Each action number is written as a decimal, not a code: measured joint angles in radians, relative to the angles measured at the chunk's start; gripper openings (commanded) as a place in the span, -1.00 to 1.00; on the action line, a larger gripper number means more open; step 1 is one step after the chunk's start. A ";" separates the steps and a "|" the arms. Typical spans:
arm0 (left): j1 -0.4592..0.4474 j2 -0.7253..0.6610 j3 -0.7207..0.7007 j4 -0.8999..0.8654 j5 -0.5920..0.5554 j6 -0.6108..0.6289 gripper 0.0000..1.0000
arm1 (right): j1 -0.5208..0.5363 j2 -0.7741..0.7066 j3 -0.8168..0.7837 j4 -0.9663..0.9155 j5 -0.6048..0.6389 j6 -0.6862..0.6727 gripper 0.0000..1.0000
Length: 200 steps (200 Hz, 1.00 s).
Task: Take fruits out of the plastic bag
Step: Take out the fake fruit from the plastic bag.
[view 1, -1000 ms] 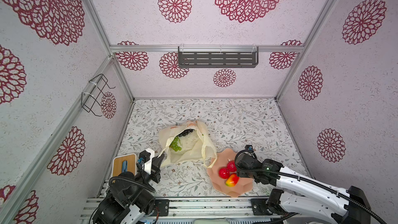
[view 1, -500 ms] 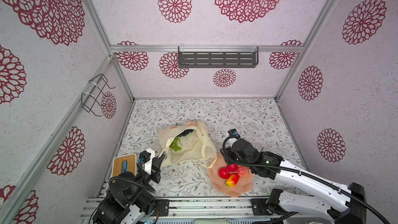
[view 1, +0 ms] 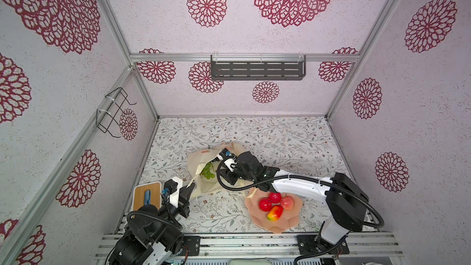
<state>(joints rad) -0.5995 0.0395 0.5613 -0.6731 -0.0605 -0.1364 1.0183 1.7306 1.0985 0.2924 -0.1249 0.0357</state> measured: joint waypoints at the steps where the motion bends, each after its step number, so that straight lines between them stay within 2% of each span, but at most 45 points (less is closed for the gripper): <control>1: 0.000 -0.001 0.000 0.000 0.000 0.001 -1.00 | 0.000 0.003 0.000 0.004 -0.002 -0.002 -0.11; 42: 0.000 -0.023 0.000 -0.002 -0.002 0.004 -1.00 | 0.034 0.159 0.004 0.122 -0.057 -0.098 -0.09; 103: -0.001 -0.023 -0.001 -0.006 -0.059 -0.009 -1.00 | 0.129 0.270 0.077 0.076 -0.062 -0.213 0.01; 157: -0.001 -0.019 -0.003 -0.005 -0.100 -0.023 -1.00 | 0.125 0.272 0.075 0.100 0.117 -0.215 0.17; 200: -0.002 -0.021 -0.021 -0.006 -0.091 -0.010 -1.00 | 0.108 0.320 0.158 0.122 0.241 -0.130 0.19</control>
<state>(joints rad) -0.6014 0.0185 0.5400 -0.6792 -0.1516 -0.1463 1.1267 2.0502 1.2560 0.4141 0.1165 -0.0940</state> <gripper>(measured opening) 0.043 0.592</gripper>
